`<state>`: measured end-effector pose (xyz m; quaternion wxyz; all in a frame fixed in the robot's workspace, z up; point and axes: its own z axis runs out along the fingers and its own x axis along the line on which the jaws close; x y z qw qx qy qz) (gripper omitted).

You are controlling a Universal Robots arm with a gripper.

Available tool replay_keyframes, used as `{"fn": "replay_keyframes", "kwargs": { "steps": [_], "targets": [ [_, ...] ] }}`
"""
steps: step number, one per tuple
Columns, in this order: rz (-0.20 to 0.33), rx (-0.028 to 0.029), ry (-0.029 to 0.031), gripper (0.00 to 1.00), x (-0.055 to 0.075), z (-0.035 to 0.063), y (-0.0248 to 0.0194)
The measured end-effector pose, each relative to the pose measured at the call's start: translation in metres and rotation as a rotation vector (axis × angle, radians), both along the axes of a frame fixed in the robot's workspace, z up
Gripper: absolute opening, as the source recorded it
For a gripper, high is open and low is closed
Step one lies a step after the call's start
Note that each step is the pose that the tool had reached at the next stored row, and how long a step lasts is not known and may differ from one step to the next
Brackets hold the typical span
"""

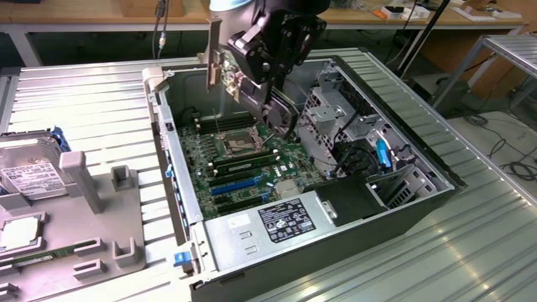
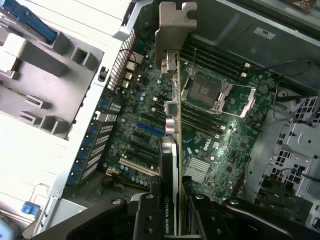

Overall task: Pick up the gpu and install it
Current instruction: 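Insert the gpu into the slot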

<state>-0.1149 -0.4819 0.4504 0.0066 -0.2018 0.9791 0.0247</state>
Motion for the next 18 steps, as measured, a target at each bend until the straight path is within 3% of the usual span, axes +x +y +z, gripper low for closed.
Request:
{"fn": "replay_keyframes", "kwargs": {
  "steps": [18],
  "targets": [
    [0.185,0.0,0.0,0.27,0.0,0.0,0.0]
  ]
}}
